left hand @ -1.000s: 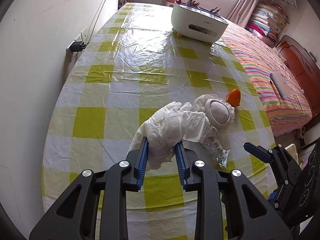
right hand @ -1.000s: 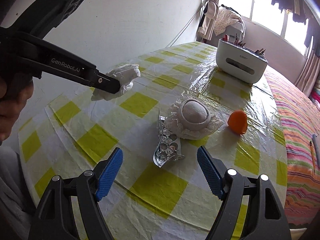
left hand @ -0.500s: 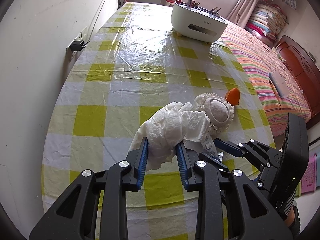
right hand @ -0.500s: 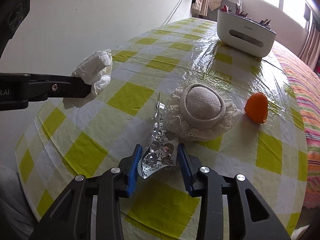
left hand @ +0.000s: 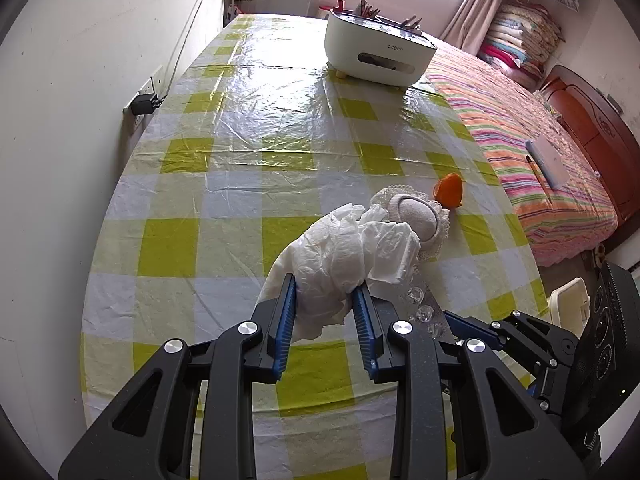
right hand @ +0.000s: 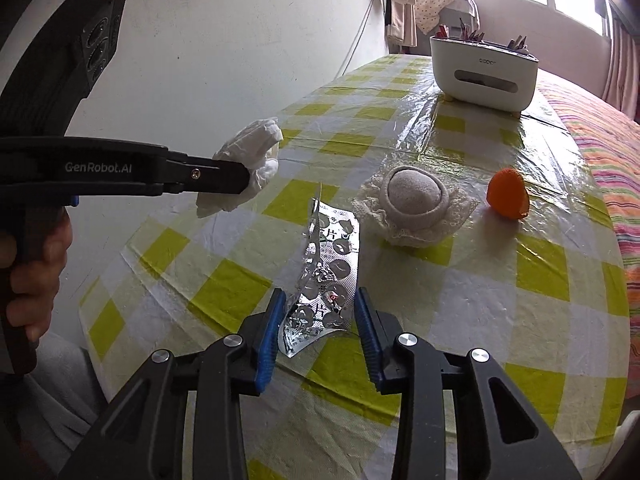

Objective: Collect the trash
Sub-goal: 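Grasp the silver blister pack with the right tool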

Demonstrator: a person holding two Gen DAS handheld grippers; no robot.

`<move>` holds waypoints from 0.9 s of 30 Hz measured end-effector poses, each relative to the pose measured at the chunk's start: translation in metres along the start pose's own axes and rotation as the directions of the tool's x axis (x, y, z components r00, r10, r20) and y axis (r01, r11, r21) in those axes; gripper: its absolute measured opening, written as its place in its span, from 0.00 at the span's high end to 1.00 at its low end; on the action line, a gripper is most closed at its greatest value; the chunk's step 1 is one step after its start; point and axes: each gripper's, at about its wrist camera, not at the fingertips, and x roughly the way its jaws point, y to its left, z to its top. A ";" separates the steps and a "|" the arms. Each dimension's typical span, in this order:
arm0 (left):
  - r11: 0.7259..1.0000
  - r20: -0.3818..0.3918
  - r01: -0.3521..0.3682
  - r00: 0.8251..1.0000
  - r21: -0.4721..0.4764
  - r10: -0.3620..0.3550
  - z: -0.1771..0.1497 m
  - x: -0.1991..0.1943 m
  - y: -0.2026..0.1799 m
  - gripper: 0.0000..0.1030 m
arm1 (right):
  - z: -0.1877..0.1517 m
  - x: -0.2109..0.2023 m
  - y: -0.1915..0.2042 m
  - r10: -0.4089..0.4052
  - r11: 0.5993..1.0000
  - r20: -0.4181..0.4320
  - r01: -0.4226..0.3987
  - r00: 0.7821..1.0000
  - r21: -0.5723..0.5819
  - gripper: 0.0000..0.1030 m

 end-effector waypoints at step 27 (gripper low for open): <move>0.983 0.025 0.077 0.996 0.169 -0.083 -0.010 -0.011 -0.095 0.73 | -0.058 -0.098 -0.065 -0.060 0.986 0.148 0.035 0.987 0.166 0.66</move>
